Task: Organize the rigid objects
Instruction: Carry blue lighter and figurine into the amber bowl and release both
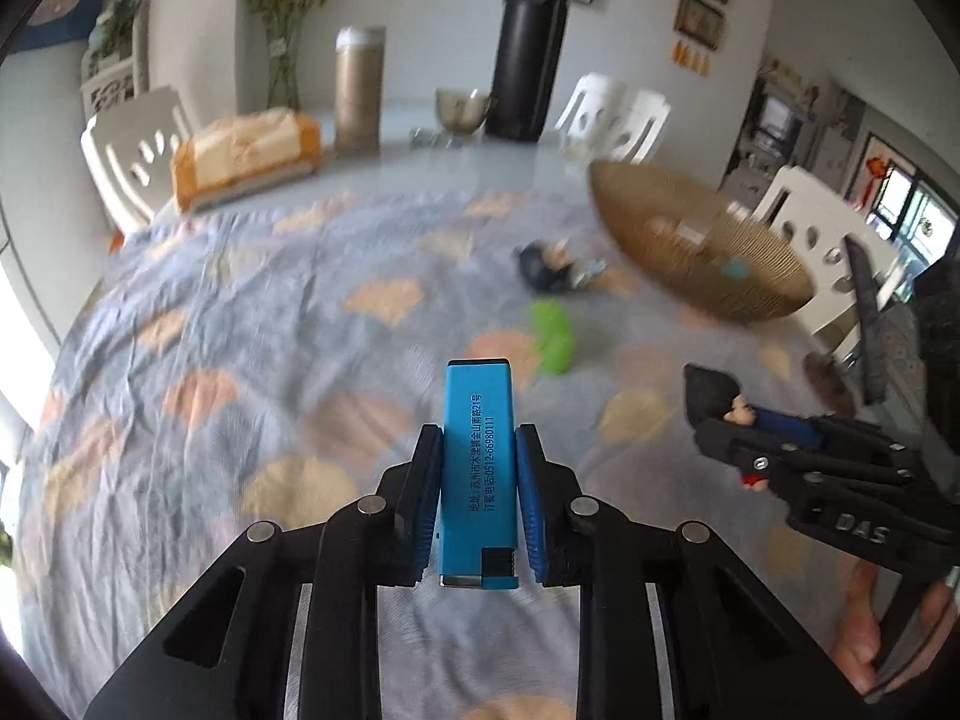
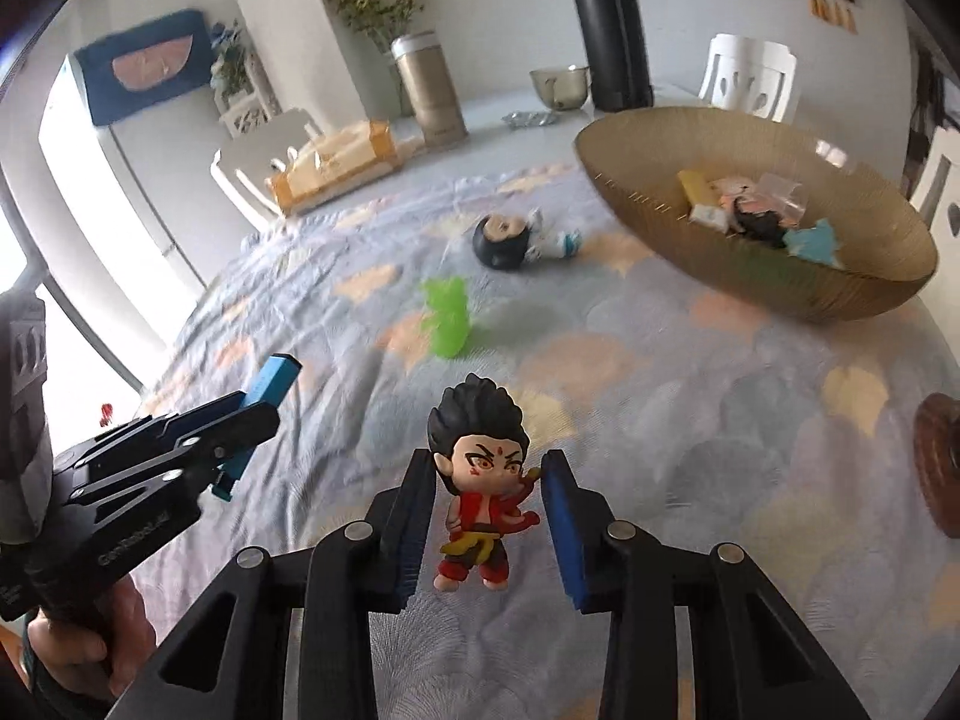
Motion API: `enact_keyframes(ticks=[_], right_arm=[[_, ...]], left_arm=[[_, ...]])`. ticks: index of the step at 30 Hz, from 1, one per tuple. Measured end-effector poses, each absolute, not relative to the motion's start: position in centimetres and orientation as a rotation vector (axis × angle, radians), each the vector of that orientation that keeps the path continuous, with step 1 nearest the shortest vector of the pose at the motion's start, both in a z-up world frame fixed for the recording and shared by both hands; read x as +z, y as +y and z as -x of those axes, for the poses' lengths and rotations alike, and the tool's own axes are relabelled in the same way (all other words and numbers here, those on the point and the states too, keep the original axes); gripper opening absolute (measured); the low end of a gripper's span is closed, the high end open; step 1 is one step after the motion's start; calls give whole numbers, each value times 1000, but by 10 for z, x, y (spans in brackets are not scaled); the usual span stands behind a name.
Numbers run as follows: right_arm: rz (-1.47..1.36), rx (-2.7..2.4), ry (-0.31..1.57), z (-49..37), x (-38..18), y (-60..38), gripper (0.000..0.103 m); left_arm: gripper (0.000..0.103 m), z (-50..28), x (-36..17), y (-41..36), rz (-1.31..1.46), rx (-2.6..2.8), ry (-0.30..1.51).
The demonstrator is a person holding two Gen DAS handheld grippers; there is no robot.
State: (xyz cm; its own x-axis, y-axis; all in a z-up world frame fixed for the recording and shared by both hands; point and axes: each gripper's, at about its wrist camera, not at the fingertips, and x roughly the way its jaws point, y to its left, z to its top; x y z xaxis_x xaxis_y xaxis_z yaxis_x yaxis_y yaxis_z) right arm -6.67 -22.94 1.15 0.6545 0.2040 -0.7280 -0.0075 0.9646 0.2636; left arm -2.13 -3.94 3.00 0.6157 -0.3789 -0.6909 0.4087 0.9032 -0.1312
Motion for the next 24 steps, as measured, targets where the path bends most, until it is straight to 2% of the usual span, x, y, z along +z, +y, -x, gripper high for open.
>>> enact_keyframes(ticks=[4,8,15,19,24], right_arm=[[-281,108,823,72,27,-247,35],[-455,208,793,71,57,-275,35],[-278,-12,533,77,149,-298,35],[-104,-262,449,68,166,-303,35],[-115,-353,538,32,146,-326,35]], left_arm=[[21,21,56,-46,-3,-503,740],[21,16,87,-60,24,-570,659],[21,-12,146,-122,40,-663,536],[21,-37,151,-162,66,-696,537],[21,-63,126,-208,49,-708,608]])
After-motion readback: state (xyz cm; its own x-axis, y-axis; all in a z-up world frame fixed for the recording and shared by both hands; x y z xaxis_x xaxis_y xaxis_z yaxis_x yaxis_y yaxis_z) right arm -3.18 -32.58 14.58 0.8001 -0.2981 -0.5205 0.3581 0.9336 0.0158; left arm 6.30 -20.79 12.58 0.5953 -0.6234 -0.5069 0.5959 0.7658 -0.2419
